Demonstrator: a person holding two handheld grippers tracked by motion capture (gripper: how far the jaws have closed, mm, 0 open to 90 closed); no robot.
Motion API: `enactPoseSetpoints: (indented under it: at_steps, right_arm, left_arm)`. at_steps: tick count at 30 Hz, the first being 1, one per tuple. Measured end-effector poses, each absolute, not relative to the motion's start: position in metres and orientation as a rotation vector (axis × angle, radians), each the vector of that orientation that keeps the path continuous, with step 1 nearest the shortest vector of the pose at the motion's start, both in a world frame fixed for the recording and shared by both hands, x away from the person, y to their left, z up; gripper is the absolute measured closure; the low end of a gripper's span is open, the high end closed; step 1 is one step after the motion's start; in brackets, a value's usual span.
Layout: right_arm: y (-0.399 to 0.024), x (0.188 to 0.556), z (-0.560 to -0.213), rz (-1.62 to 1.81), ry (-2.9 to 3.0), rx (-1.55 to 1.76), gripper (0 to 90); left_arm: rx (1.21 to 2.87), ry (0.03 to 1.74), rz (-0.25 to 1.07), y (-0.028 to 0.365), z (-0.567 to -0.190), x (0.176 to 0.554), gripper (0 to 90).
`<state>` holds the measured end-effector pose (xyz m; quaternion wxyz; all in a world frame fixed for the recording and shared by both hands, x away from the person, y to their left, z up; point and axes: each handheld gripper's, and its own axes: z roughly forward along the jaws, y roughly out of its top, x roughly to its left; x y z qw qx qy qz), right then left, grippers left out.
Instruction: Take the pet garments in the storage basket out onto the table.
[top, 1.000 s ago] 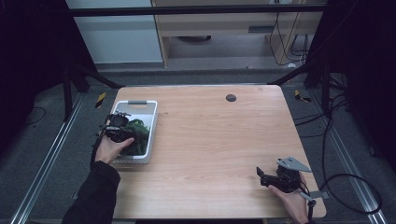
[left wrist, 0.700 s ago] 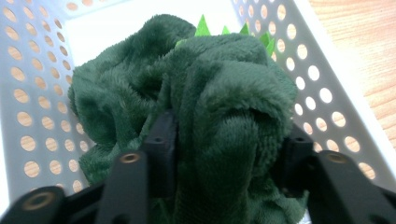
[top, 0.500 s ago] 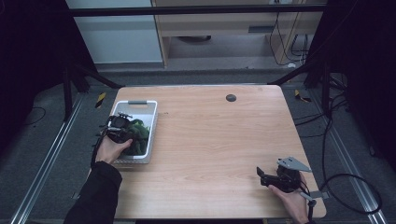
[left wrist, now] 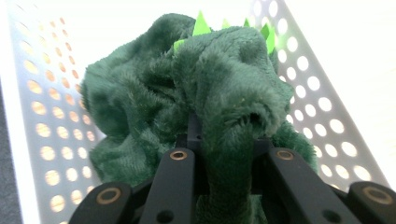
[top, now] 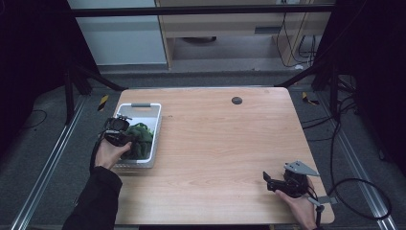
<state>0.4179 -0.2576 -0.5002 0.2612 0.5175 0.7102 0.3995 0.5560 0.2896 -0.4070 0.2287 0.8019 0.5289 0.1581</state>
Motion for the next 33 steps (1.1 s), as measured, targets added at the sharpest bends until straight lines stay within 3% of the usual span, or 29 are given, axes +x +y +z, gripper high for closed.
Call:
enactPoseSetpoints:
  at_steps: [33]
  right_arm:
    - [-0.258,0.418,-0.500,1.085,1.923,1.398,7.1]
  left_arm:
    - [2.231,1.157,0.478,0.292,-0.316,0.517,78.0]
